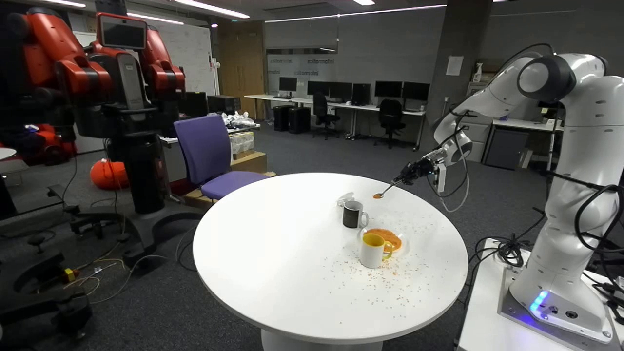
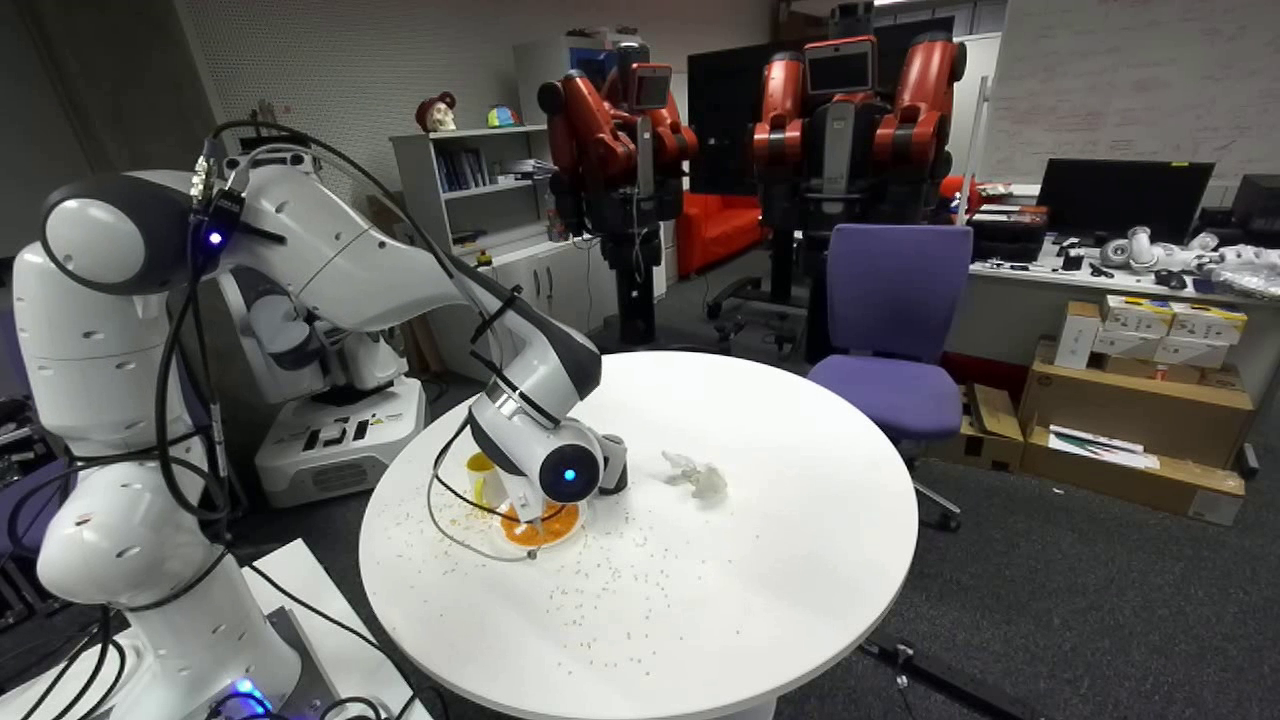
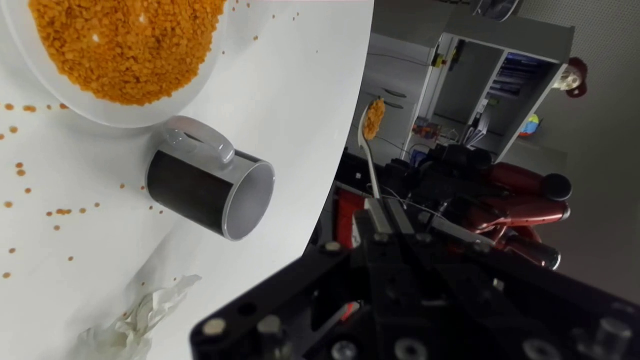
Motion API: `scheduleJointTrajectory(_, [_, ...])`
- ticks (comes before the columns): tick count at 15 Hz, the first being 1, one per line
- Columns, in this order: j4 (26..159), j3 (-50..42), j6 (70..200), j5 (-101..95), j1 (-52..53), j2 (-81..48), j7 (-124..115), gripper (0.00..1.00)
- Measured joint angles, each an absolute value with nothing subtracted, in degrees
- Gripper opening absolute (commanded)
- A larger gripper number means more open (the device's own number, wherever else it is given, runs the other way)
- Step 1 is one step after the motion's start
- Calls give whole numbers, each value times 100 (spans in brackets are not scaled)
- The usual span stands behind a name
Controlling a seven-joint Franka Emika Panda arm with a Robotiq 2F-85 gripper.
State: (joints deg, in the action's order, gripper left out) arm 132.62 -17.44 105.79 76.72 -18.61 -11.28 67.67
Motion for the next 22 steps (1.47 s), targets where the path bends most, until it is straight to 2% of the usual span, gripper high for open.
scheduleJointTrajectory(12, [13284,-1122,10612,7654,-1111,-1232,6735,1])
scheduleJointTrajectory(22, [13286,-1089,10620,7421,-1017,-1368,6576,1])
